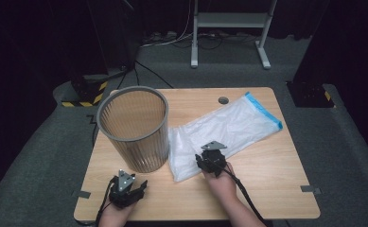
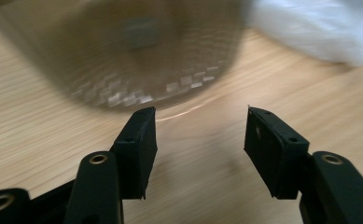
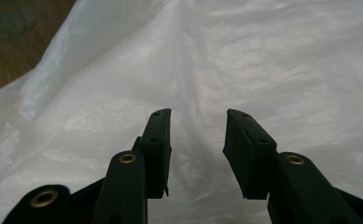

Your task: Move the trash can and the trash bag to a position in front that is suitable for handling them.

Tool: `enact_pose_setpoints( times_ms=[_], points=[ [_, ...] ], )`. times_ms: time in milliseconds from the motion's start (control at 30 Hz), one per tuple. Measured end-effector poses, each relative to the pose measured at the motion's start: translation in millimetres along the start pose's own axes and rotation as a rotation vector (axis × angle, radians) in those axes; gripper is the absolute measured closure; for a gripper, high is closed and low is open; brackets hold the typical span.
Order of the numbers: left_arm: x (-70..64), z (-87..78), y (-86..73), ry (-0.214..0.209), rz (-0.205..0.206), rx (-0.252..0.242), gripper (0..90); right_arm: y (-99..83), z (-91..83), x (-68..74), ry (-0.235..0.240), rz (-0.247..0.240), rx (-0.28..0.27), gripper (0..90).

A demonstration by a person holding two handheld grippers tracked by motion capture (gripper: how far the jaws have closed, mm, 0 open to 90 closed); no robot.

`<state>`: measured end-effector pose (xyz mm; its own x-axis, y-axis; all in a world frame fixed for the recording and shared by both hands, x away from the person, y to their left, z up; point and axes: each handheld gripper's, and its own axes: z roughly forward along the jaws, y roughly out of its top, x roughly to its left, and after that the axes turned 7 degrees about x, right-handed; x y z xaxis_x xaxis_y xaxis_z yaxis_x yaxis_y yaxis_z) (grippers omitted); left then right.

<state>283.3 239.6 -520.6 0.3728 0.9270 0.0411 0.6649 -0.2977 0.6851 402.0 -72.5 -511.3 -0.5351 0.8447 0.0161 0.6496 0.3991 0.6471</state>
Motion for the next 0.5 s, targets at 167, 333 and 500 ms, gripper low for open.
enact_pose_setpoints(
  times_ms=[167,333,500],
  points=[
    [15.9,6.2,-4.1,0.029,-0.052,0.023,42.9,-11.9,-0.3,-3.6,-0.027,-0.047,0.024,63.8],
    [16.3,7.1,-4.2,0.022,-0.062,0.02,42.7,-44.1,-31.3,-42.5,-0.077,-0.033,0.035,64.5],
    [17.5,7.9,-3.8,0.02,-0.077,0.019,42.4,-75.5,-62.5,-80.0,-0.142,0.023,0.052,64.3]
  ],
)
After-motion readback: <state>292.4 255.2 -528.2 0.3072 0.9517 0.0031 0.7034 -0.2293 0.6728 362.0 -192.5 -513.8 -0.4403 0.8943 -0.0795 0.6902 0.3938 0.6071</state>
